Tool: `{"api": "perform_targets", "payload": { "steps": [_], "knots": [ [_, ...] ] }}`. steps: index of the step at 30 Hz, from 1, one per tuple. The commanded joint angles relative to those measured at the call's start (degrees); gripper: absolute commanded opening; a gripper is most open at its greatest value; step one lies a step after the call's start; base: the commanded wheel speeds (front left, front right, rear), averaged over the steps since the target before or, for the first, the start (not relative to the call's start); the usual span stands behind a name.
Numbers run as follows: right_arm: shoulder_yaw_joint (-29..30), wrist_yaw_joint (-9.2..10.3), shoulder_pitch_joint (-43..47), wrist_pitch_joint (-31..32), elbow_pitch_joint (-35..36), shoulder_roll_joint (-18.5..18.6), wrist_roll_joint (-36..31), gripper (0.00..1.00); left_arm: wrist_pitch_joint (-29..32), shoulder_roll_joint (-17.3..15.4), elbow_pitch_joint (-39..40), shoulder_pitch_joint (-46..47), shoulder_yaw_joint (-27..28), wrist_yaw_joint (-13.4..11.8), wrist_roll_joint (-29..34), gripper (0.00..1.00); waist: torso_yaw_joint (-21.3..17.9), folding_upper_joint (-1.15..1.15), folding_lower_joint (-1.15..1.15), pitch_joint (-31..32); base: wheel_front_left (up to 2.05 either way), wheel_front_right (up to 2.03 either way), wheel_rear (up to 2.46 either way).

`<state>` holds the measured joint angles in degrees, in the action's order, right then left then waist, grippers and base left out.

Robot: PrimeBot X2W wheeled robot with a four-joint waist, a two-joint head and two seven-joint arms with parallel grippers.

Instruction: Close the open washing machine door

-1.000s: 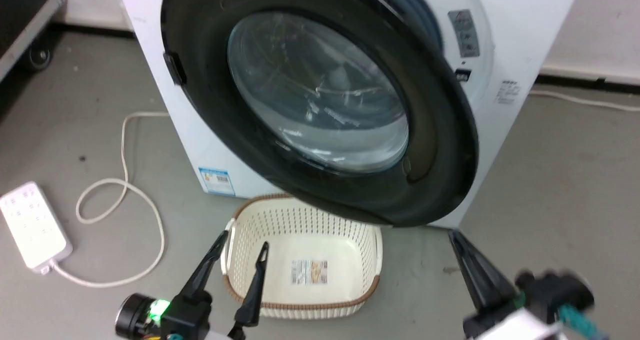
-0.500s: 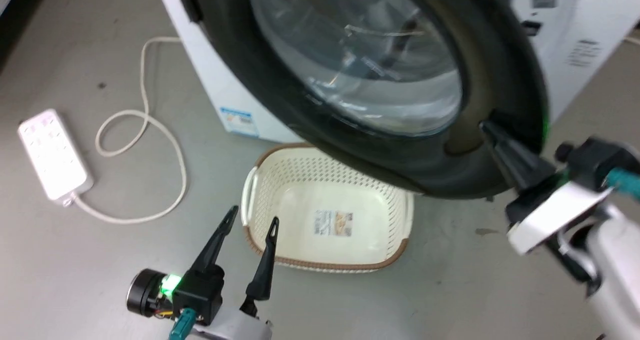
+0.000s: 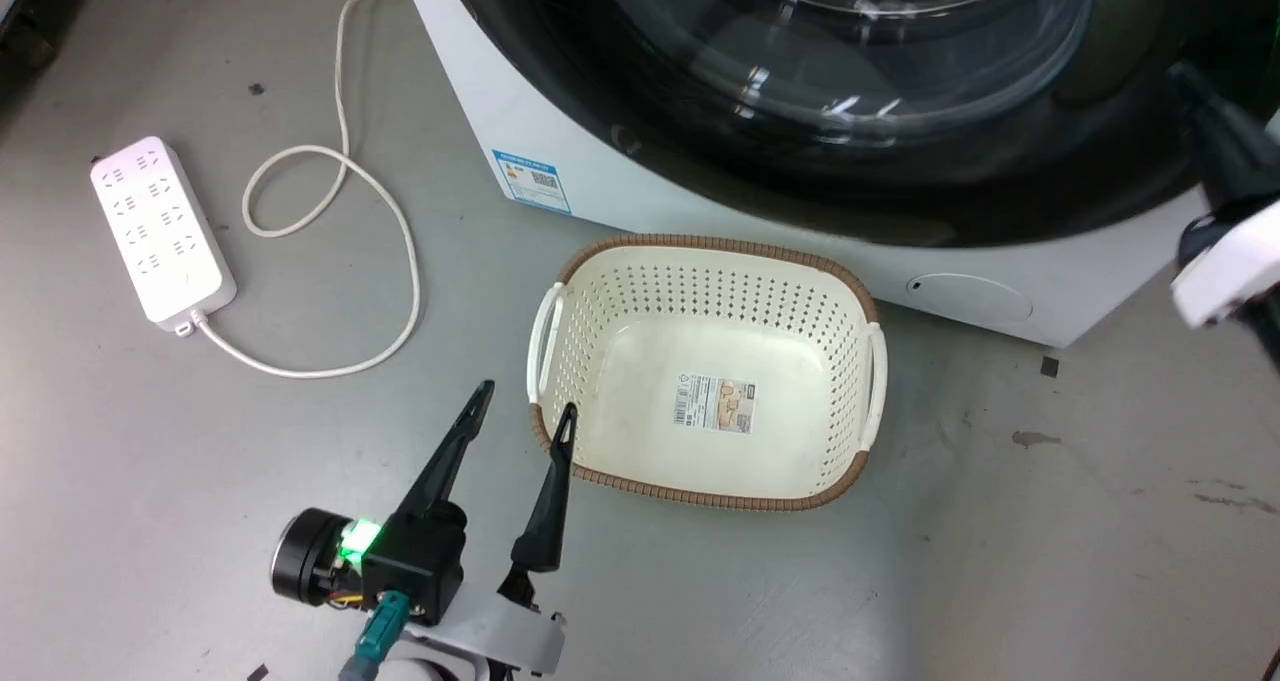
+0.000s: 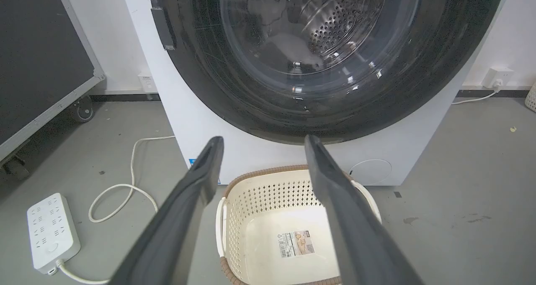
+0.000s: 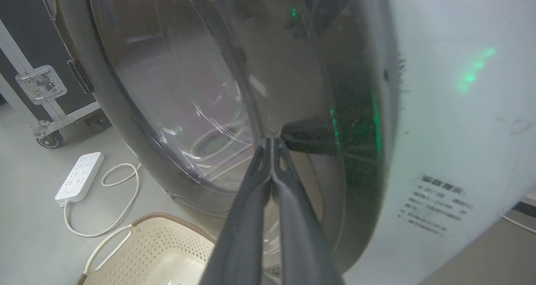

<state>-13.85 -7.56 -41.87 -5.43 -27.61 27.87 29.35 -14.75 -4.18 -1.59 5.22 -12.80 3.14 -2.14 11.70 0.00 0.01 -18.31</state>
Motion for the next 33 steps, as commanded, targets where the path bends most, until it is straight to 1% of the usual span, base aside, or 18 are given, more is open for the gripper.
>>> {"api": "perform_targets", "payload": {
  "steps": [1, 7, 13, 14, 15, 16, 21, 25, 29, 31, 33],
  "knots": [
    [1.10, 0.08, -2.03, 0.31, -1.51, -0.16, 0.46, 0.00, -0.25, 0.31, -0.12, 1.17, -0.08, -0.23, -0.04, 1.00, 0.12, 0.00, -0.01, -0.27, 0.00, 0.00, 0.00],
    [3.58, 0.08, -5.53, -0.12, -6.75, -1.16, -0.07, 0.00, -0.25, 0.49, -0.49, 1.90, -0.05, -0.31, 0.02, 1.00, 0.21, 0.00, -0.01, -0.61, 0.00, 0.00, 0.00],
    [2.90, 0.08, -5.02, -1.79, -9.08, -2.37, 0.42, 0.00, -0.25, 0.56, -1.12, 1.66, 0.30, -0.24, -0.04, 1.00, -0.44, 0.00, -0.01, 1.44, 0.00, 0.00, 0.00],
    [2.45, 0.08, -4.39, -2.19, -9.09, -2.66, 0.88, 0.15, -0.25, 0.54, -1.26, 1.49, 0.40, -0.18, -0.06, 1.00, -0.62, 0.00, -0.01, 2.17, 0.00, 0.00, 0.00],
    [1.85, 0.08, -3.56, -2.77, -8.91, -2.88, 1.26, 0.66, -0.25, 0.49, -1.39, 1.27, 0.53, -0.12, -0.11, 1.00, -0.85, 0.00, -0.01, 3.03, 0.00, 0.00, 0.00],
    [1.32, 0.08, -2.58, -3.53, -8.69, -3.03, 1.50, 1.00, -0.25, 0.43, -1.46, 1.01, 0.76, -0.07, -0.21, 1.00, -1.15, 0.00, -0.01, 3.95, 0.00, 0.00, 0.00],
    [-1.60, 0.08, 4.62, -6.75, -6.24, -3.80, 1.46, 1.00, -0.25, 0.11, -2.03, -0.92, 2.05, 0.17, -0.79, 1.00, -3.02, 0.00, -0.01, 9.28, 0.00, 0.00, 0.00],
    [-1.27, 0.08, 12.01, -8.69, -2.23, -4.93, -1.02, 1.00, -0.25, 0.07, -2.60, -2.92, 3.07, 0.04, -1.17, 1.00, -5.06, 0.00, -0.01, 13.58, 0.00, 0.00, 0.00],
    [2.93, 0.08, 20.65, -9.39, 3.74, -7.62, -5.74, 1.00, -0.25, 0.02, -3.56, -4.86, 4.12, 0.16, -1.86, 1.00, -7.05, 0.00, -0.01, 16.61, 0.00, 0.00, 0.00],
    [5.53, 0.08, 24.78, -9.49, 7.03, -9.65, -8.92, 1.00, -0.25, 0.05, -4.40, -5.55, 4.67, 0.45, -2.60, 1.00, -7.90, 0.00, -0.01, 17.58, 0.00, 0.00, 0.00],
    [8.98, 0.08, 28.86, -9.52, 10.83, -12.50, -11.87, 1.00, -0.25, 0.02, -4.93, -6.04, 5.14, 0.63, -2.87, 1.00, -8.71, 0.00, -0.01, 18.38, 0.00, 0.00, 0.00]
  ]
}}
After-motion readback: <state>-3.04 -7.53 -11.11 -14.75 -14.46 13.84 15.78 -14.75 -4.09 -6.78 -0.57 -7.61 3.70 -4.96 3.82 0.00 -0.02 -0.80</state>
